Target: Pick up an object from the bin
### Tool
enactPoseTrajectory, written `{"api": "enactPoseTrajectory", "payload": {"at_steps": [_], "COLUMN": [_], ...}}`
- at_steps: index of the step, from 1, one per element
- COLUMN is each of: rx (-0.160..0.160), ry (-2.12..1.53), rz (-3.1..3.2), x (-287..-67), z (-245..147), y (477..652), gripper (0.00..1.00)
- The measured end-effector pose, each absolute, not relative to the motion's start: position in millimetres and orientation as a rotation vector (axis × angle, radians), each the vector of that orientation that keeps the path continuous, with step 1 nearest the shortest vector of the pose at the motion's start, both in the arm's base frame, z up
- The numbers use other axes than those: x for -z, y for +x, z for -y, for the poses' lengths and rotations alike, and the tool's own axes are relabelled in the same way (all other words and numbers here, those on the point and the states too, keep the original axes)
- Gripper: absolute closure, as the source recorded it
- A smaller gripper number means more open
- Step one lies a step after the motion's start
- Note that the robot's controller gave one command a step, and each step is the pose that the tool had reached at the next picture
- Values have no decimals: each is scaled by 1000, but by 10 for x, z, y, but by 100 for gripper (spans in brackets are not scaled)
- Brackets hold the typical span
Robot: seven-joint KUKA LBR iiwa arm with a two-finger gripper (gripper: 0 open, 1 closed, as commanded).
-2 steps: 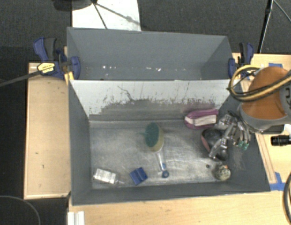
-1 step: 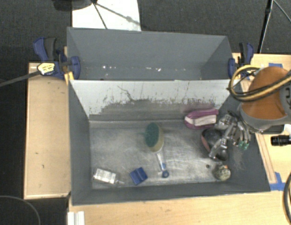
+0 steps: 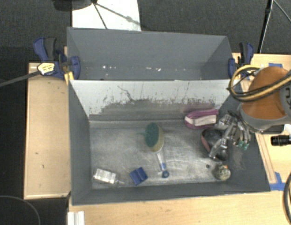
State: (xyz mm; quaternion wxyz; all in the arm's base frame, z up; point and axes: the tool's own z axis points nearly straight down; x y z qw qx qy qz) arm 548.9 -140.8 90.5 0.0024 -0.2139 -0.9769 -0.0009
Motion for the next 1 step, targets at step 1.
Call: {"api": "enactPoseTrajectory", "payload": {"at_steps": [1], "rx": [3], "ry": [-671], "rz": [3064], "x": [-905], "z": [1408], "y": [5489], "gripper": [0]}}
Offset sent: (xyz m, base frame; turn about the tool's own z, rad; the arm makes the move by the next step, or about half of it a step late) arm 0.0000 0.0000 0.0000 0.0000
